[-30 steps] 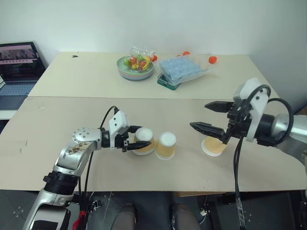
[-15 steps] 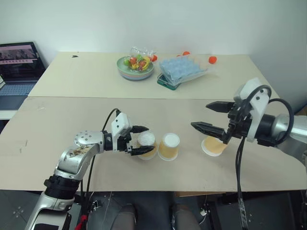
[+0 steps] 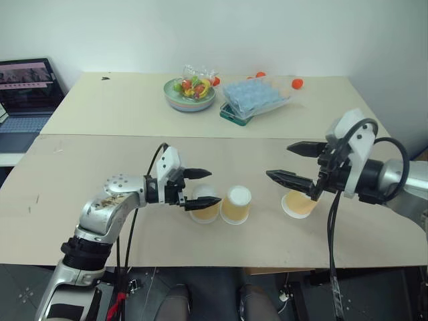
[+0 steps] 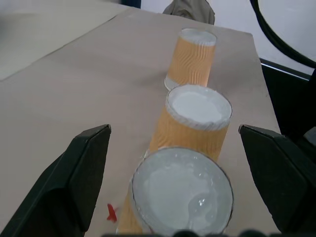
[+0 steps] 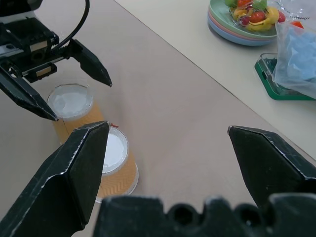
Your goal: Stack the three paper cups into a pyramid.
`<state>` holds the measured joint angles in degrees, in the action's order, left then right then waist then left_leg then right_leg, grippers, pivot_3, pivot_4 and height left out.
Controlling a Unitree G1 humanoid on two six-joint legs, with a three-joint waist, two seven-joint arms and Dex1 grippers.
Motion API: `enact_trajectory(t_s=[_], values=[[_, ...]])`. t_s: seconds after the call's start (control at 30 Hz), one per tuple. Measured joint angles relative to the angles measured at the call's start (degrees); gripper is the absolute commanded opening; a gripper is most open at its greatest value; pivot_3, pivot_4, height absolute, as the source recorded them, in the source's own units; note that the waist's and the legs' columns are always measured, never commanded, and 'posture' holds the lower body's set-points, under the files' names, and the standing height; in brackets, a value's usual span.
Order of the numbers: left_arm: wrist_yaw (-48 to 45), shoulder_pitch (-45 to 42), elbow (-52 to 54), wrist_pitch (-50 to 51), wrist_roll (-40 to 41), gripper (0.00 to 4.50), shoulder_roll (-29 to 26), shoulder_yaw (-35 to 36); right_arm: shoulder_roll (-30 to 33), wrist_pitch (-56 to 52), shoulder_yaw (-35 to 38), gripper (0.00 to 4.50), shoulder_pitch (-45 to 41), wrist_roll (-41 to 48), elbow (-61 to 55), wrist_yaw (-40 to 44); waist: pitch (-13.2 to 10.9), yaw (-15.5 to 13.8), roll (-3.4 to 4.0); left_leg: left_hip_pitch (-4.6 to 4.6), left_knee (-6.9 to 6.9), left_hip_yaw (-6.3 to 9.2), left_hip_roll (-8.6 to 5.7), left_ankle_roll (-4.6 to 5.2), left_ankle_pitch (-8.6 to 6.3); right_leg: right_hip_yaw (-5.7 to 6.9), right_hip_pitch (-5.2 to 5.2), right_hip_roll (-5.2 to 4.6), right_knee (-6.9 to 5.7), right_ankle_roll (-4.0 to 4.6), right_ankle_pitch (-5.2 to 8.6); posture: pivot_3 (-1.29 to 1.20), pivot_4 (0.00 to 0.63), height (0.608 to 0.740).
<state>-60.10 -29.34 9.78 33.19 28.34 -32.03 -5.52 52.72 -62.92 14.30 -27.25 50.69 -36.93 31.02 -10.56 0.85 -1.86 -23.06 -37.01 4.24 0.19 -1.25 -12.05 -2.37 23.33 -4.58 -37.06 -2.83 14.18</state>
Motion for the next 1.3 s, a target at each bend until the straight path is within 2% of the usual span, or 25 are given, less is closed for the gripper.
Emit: enact_trajectory(t_s=[0.17,0.27,0.37,0.5,0.83,1.03,1.3], values=[[-0.13,-3.02,0.75,3.11,2.3,4.42,-0.78,0.32,0.11,0.44,0.0,4.5,0.01,-0.24,0.47,0.51,0.0,0.11,0.0,0.0,-0.01,0.0,0.01,0.0,0.0,0.0,0.0,0.03,-0.03,0.0,0.0,0.0,0.15,0.74],[-0.55,-10.32,0.59,7.58,5.64,4.42,-2.79,1.85,1.57,0.62,0.6,4.5,1.16,-0.38,0.64,1.36,-0.02,-0.08,-0.02,-0.11,-0.14,0.09,0.02,0.0,0.0,0.09,0.01,0.05,-0.02,0.0,0.0,0.0,0.15,0.74],[-4.37,-17.78,1.31,12.56,11.46,4.42,-9.69,7.34,3.39,0.32,4.76,4.5,5.07,0.17,0.33,1.7,0.03,0.05,0.06,-0.09,-0.15,0.03,0.01,0.09,-0.05,0.01,-0.01,0.04,0.06,-0.04,0.02,0.0,0.15,0.74],[-10.58,-16.23,2.33,14.35,12.43,4.42,-15.33,5.58,4.3,0.0,10.19,4.5,11.29,0.52,-0.03,2.61,0.08,0.3,0.16,-0.03,-0.07,-0.02,0.03,0.14,-0.08,-0.03,-0.04,0.06,0.08,-0.06,0.05,0.0,0.15,0.74],[-14.96,-13.57,0.11,12.98,8.97,4.42,-24.27,4.96,5.01,2.96,16.31,4.5,24.26,-2.58,0.07,6.9,0.07,0.13,0.15,0.08,-0.09,-0.04,0.12,0.13,-0.08,-0.03,-0.11,0.14,0.01,-0.05,0.05,0.0,0.15,0.74],[-16.1,-16.77,-2.82,11.27,7.46,4.42,-25.15,4.97,2.54,6.71,21.1,4.5,32.01,-5.53,2.06,9.38,0.05,-0.25,0.11,0.01,-0.12,-0.05,0.11,0.13,-0.08,-0.01,-0.12,0.12,0.06,-0.05,0.06,0.0,0.15,0.74],[-14.39,-18.87,-2.51,11.8,7.75,4.42,-21.15,4.32,-4.16,14.79,23.35,4.5,40.89,-10.84,6.32,11.25,0.05,0.22,0.12,0.08,-0.14,-0.08,0.13,0.13,-0.08,-0.07,-0.14,0.15,-0.01,-0.05,0.05,0.0,0.15,0.74]])
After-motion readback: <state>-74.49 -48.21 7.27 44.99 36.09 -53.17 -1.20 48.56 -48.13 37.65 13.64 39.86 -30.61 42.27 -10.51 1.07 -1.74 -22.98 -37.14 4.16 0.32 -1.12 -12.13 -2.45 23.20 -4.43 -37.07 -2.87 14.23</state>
